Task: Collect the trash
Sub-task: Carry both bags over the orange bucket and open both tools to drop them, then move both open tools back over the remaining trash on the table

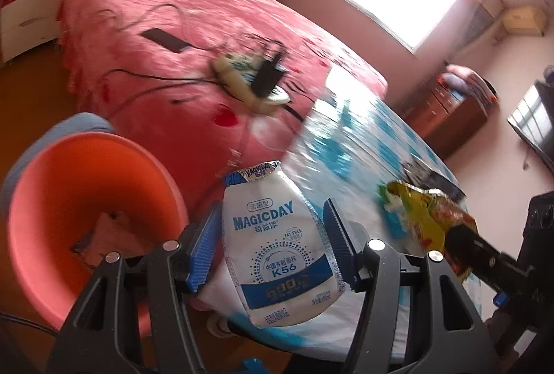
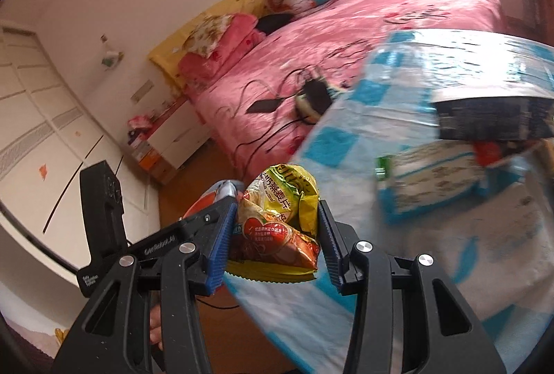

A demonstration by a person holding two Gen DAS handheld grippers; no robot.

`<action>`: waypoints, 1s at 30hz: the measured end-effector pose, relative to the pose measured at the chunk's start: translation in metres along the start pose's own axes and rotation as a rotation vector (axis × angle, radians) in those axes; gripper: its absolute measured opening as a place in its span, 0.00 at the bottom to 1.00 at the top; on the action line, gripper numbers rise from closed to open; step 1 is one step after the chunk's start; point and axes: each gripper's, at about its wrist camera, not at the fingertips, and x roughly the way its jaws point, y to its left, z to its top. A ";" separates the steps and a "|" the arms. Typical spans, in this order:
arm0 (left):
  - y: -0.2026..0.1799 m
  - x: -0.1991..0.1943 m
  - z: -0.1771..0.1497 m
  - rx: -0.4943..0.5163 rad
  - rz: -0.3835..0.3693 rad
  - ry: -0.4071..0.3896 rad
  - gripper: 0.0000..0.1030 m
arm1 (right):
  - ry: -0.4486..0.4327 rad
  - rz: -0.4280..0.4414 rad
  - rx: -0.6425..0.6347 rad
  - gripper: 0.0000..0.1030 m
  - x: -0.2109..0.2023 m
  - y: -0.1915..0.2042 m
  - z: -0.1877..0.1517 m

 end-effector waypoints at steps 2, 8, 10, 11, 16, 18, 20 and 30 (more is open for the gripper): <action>0.017 -0.006 0.005 -0.031 0.028 -0.018 0.59 | 0.020 0.021 -0.018 0.46 0.011 0.010 0.001; 0.061 -0.023 0.013 -0.110 0.110 -0.069 0.59 | 0.078 0.073 -0.101 0.47 0.047 0.048 0.003; 0.075 -0.028 0.015 -0.130 0.134 -0.084 0.59 | 0.098 0.090 -0.130 0.47 0.060 0.063 0.004; 0.083 -0.032 0.016 -0.142 0.150 -0.096 0.59 | 0.107 0.093 -0.141 0.47 0.066 0.069 0.004; 0.116 -0.036 0.020 -0.201 0.195 -0.124 0.60 | 0.165 0.079 -0.236 0.64 0.105 0.104 0.001; 0.130 -0.037 0.018 -0.233 0.206 -0.119 0.64 | 0.185 0.087 -0.221 0.69 0.117 0.104 0.000; 0.138 -0.037 0.015 -0.250 0.231 -0.112 0.71 | 0.196 0.084 -0.183 0.77 0.121 0.098 -0.004; 0.138 -0.018 0.007 -0.247 0.251 -0.056 0.74 | 0.101 -0.039 -0.088 0.86 0.080 0.050 -0.007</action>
